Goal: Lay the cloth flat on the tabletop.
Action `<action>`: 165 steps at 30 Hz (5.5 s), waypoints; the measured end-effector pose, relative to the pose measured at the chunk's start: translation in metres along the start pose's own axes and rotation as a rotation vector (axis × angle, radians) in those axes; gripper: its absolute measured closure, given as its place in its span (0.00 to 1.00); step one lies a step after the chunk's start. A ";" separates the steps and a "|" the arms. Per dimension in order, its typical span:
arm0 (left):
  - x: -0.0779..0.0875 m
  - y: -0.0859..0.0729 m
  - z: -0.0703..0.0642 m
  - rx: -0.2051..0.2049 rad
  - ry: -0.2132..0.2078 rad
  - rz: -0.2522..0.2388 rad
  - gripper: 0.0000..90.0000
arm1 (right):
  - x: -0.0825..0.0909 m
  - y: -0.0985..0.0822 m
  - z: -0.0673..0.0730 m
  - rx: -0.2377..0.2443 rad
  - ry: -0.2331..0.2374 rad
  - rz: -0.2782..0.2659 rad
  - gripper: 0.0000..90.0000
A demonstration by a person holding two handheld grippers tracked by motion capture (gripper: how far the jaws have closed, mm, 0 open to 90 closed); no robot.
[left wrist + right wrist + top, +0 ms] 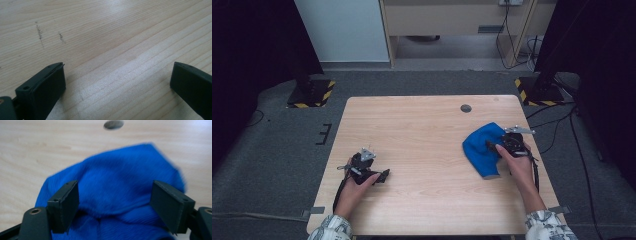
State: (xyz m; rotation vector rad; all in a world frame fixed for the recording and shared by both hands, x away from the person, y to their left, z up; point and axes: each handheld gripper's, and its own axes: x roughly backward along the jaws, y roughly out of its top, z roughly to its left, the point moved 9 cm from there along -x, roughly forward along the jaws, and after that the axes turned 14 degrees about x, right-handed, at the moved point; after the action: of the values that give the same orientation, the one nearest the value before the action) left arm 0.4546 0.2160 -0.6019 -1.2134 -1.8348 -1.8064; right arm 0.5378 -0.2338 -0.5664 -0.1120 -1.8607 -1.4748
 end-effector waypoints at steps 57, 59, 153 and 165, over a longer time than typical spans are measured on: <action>0.001 -0.002 -0.002 -0.004 -0.006 0.001 0.00 | 0.026 0.028 0.045 0.104 0.059 -0.131 0.86; 0.001 -0.001 -0.002 -0.005 -0.007 0.001 0.00 | 0.029 0.034 0.052 0.107 0.072 -0.147 0.86; 0.013 0.029 -0.091 -0.078 -0.174 -0.115 0.15 | -0.017 -0.006 0.189 0.316 0.283 0.063 0.70; 0.005 0.027 -0.111 -0.136 -0.202 -0.102 0.20 | -0.012 -0.002 0.193 0.334 0.307 0.025 0.96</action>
State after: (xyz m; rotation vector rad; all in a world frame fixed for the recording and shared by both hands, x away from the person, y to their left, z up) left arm 0.4335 0.1114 -0.5611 -1.4224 -1.9398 -1.9548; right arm 0.4506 -0.0619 -0.5865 0.2377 -1.8123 -1.0755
